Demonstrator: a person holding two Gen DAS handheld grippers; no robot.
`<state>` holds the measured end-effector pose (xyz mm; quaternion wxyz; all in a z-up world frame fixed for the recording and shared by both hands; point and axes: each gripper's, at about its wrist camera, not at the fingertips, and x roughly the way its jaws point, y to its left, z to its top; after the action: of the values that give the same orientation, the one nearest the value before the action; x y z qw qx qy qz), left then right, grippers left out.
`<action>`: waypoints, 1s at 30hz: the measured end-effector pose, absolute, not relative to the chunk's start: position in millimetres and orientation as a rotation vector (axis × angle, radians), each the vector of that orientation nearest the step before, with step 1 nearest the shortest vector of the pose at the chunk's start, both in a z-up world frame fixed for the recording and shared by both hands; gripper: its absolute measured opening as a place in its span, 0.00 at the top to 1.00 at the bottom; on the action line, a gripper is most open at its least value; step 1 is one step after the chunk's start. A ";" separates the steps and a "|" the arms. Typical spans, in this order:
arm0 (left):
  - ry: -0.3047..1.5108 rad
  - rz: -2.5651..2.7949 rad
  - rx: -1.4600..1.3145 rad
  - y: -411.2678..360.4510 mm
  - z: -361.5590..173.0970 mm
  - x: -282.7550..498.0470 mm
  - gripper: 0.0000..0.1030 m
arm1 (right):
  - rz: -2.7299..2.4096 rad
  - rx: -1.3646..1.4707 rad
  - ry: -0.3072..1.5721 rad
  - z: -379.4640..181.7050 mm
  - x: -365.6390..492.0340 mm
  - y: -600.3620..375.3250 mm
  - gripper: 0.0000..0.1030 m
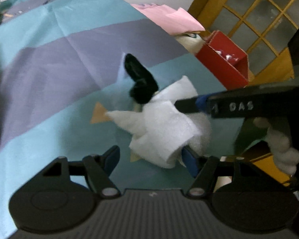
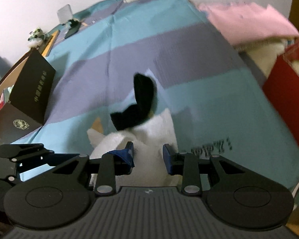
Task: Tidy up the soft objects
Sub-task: 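Close the right gripper on the white fluffy cloth on the sheet, then lift the white fluffy cloth and carry it over the cardboard box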
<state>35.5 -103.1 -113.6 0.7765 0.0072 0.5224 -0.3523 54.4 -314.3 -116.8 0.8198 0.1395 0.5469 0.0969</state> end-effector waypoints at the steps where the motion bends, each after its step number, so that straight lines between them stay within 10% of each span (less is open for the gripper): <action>1: 1.136 -0.767 0.010 -105.9 -114.8 34.7 0.34 | 0.205 0.317 1.174 -119.9 54.0 -315.5 0.85; 14: 1.062 -0.869 -0.053 -106.7 -107.6 25.9 0.64 | 0.256 0.364 1.212 -114.4 52.0 -303.3 0.83; 30: 0.856 -0.761 -0.109 3.2 -41.1 6.2 0.68 | 0.441 0.388 1.093 -58.1 64.9 -198.5 0.83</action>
<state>6.2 3.2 -41.1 0.8390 -0.0515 0.4050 -0.3597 64.9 -198.5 -58.1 0.8138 0.1816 0.5119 0.2065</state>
